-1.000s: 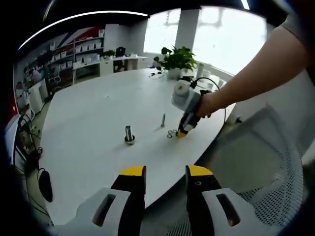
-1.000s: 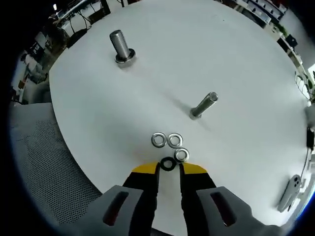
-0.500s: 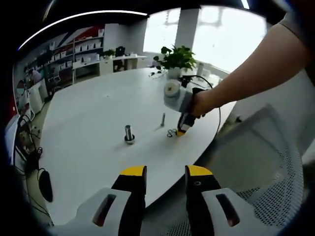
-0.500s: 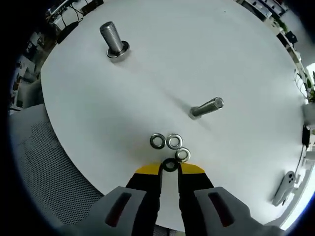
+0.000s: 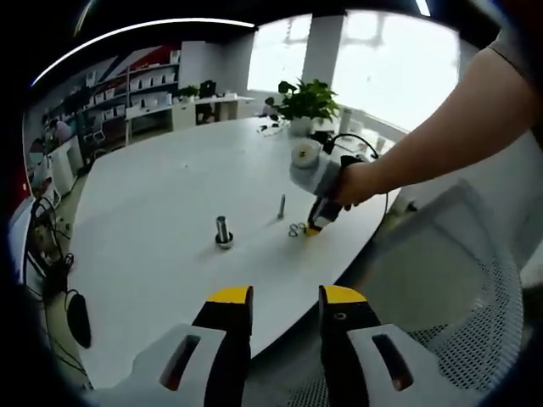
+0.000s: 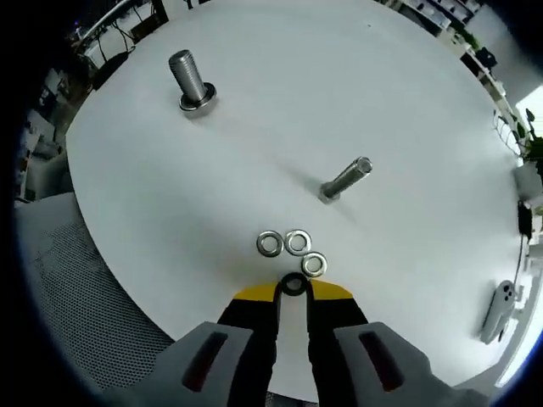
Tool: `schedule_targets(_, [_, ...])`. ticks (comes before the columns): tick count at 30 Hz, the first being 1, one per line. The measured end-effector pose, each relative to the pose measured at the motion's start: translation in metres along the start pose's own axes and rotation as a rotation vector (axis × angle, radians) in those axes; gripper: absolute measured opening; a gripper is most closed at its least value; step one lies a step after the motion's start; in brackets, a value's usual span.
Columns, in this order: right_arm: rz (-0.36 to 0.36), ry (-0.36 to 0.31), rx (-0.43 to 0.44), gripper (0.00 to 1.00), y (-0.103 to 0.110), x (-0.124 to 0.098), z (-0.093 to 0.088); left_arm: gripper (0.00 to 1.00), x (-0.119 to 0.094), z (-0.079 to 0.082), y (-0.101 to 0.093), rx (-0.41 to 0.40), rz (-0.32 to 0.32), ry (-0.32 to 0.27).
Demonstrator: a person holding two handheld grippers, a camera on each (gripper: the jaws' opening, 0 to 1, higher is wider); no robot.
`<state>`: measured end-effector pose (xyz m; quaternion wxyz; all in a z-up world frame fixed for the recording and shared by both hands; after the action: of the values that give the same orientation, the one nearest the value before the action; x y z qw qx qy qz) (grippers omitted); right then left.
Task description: Place the washer onto the threaded stud by aligning its center hole with the stud, sliding it down to the base, and recovering from edge contact or off-axis alignment until the washer reaches the visible bottom stop.
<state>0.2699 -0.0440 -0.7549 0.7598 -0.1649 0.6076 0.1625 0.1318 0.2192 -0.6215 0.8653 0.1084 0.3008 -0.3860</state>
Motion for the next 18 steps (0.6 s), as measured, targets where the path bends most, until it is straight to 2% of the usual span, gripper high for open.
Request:
schedule_targets(5, [-0.013, -0.036, 0.006, 0.14, 0.005, -0.002, -0.005, 0.29, 0.0, 0.001, -0.001, 0.004, -0.002, -0.003])
schedule_targets(12, [0.001, -0.015, 0.023, 0.13, 0.006, -0.003, -0.003, 0.29, 0.001, 0.001, -0.001, 0.01, -0.008, 0.0])
schedule_targets(14, [0.01, -0.059, 0.027, 0.13, 0.009, -0.006, 0.0, 0.29, 0.001, 0.001, -0.001, 0.008, -0.005, -0.004])
schedule_targets(18, [0.021, -0.039, 0.017, 0.13, 0.015, -0.007, -0.001, 0.29, 0.0, 0.001, -0.001, 0.006, -0.006, -0.006])
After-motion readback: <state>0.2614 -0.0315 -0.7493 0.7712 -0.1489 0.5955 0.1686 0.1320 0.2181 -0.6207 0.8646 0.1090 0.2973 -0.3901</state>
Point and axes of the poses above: the point that each gripper's makers call its tool centre point, and the gripper's own axes: x roughly forward along the fingers, y roughly to its left, z roughly out of its top, the point moved 9 cm from there along -x, roughly backward along the fingers, and after that the axes turned 7 degrees about x, right-handed, at the moved point
